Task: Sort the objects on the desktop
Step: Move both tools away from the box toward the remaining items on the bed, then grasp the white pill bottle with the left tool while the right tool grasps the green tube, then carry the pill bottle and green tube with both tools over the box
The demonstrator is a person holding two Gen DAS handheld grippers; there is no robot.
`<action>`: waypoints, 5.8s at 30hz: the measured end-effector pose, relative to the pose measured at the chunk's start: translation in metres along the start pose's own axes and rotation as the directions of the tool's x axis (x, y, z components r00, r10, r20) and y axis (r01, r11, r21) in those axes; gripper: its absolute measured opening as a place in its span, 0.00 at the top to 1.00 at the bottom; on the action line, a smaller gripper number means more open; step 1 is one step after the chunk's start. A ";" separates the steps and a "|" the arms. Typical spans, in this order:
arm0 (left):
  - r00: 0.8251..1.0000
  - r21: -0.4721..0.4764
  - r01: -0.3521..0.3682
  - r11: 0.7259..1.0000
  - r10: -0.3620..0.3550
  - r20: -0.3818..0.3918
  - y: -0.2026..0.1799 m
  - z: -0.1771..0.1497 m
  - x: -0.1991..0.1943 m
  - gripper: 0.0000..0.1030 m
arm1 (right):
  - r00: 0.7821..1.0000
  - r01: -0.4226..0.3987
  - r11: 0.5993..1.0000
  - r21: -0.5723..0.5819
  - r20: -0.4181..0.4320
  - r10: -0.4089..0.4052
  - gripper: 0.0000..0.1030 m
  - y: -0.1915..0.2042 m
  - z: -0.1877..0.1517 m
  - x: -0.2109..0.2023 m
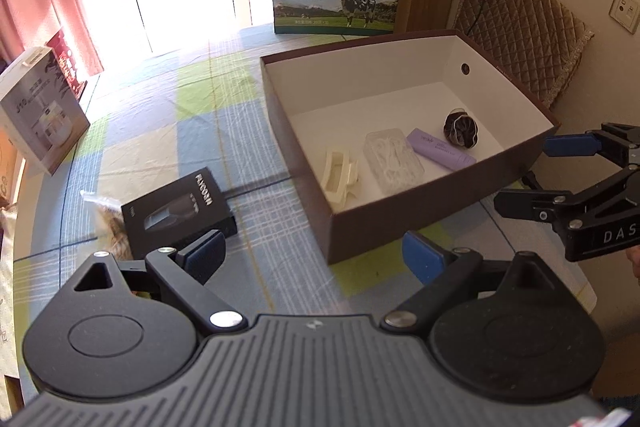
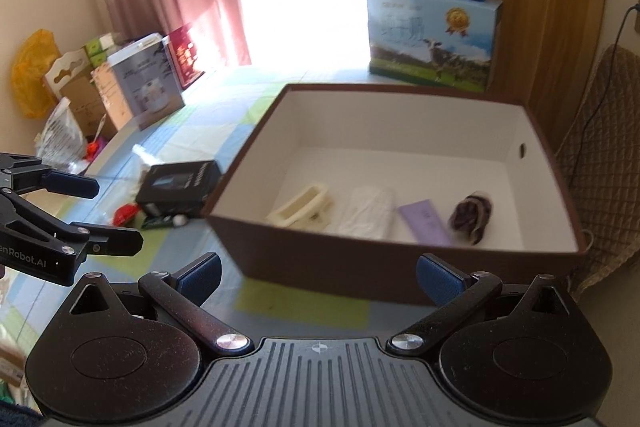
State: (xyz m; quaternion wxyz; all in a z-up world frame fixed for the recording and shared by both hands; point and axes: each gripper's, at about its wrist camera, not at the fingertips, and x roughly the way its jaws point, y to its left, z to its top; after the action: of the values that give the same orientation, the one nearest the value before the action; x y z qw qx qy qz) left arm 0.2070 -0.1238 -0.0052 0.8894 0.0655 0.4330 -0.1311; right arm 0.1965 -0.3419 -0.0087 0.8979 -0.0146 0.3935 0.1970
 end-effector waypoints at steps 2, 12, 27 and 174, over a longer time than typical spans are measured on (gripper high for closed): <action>1.000 -0.004 0.000 1.000 0.000 -0.006 0.007 -0.009 -0.005 0.09 | 1.000 -0.013 1.000 -0.001 -0.008 0.013 0.02 0.009 -0.003 0.001; 0.999 -0.025 -0.005 1.000 0.003 -0.045 0.043 -0.046 -0.021 0.09 | 0.992 -0.105 0.994 -0.014 -0.071 0.103 0.02 0.068 -0.017 0.027; 0.990 -0.131 -0.109 0.985 0.096 -0.100 0.128 -0.092 -0.028 0.10 | 0.976 -0.189 0.982 -0.009 -0.109 0.187 0.02 0.140 -0.013 0.086; 0.994 0.109 0.100 0.989 -0.103 0.023 -0.016 -0.015 0.030 0.60 | 0.989 0.149 0.987 0.064 0.004 -0.149 0.21 -0.071 -0.031 -0.018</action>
State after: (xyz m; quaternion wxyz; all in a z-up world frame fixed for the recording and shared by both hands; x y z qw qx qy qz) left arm 0.2089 -0.1411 -0.0380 0.8828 0.0891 0.4154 -0.2003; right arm 0.1902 -0.4192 -0.0263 0.9119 -0.0147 0.3932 0.1168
